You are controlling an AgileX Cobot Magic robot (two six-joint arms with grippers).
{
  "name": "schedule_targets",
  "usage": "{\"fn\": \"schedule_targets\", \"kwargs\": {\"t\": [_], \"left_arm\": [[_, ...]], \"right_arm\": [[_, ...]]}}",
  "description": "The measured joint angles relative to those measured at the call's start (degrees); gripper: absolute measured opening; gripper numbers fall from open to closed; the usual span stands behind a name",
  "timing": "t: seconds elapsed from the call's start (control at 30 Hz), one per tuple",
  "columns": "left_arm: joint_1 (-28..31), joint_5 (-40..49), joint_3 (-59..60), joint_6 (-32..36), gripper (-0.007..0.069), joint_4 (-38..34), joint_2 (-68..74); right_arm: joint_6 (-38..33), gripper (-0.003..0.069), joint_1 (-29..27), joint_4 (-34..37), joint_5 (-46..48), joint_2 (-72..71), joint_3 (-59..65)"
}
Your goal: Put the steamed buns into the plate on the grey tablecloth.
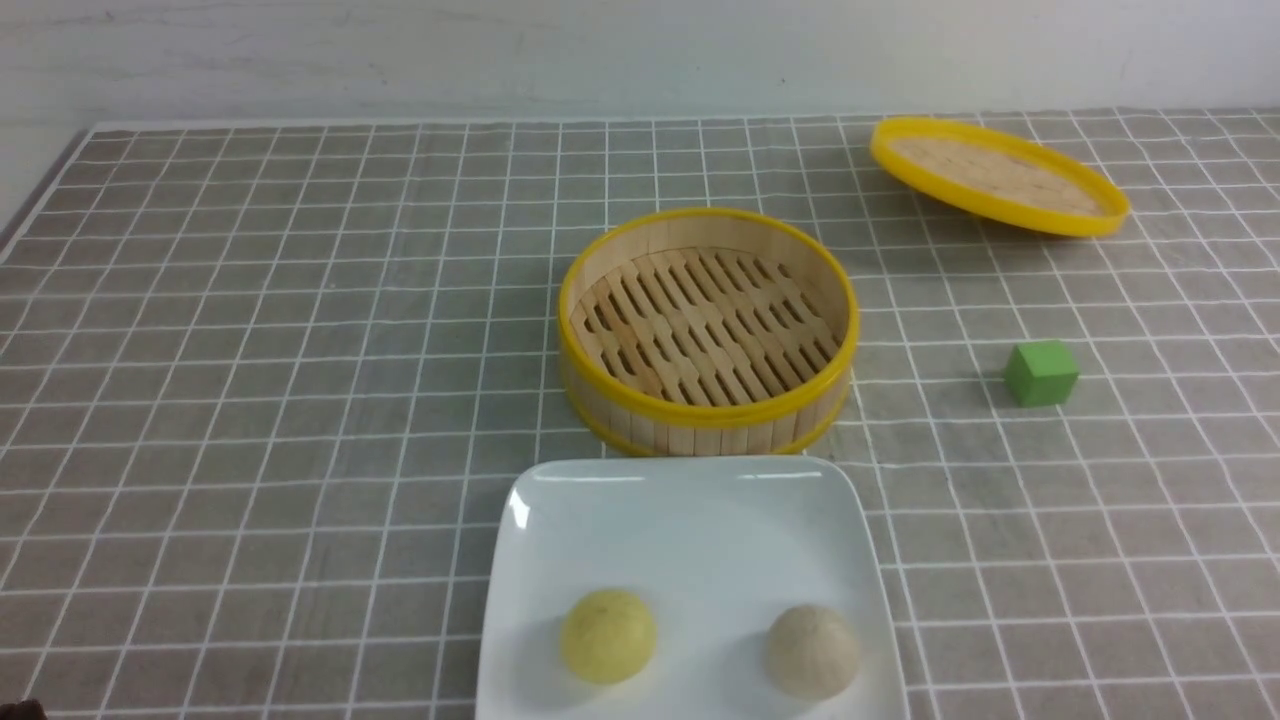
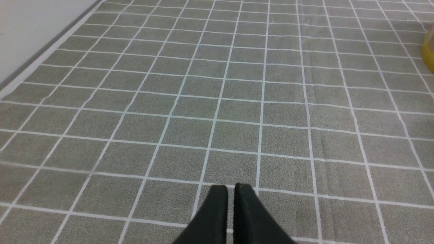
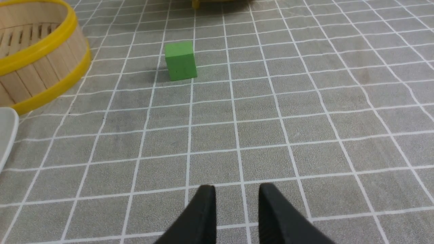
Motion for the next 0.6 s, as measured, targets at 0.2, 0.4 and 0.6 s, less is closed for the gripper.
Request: {"fn": "schedule_targets", "kwargs": {"t": [0.2,0.4,0.6], "left_arm": [[-0.69,0.05,0.00,-0.02,0.0064,0.07,0.00],[-0.69,0.05,0.00,-0.07,0.0069,0.07,0.00],[-0.69,0.05,0.00,-0.07,0.0069,0.07,0.00]], "right_arm": [[0.00,0.0212,0.00,-0.05,0.00,0.00,0.00],[0.00,0.0214,0.00,-0.05,0.00,0.00,0.00],[0.00,0.0222,0.00,-0.07,0.00,0.00,0.00]]}}
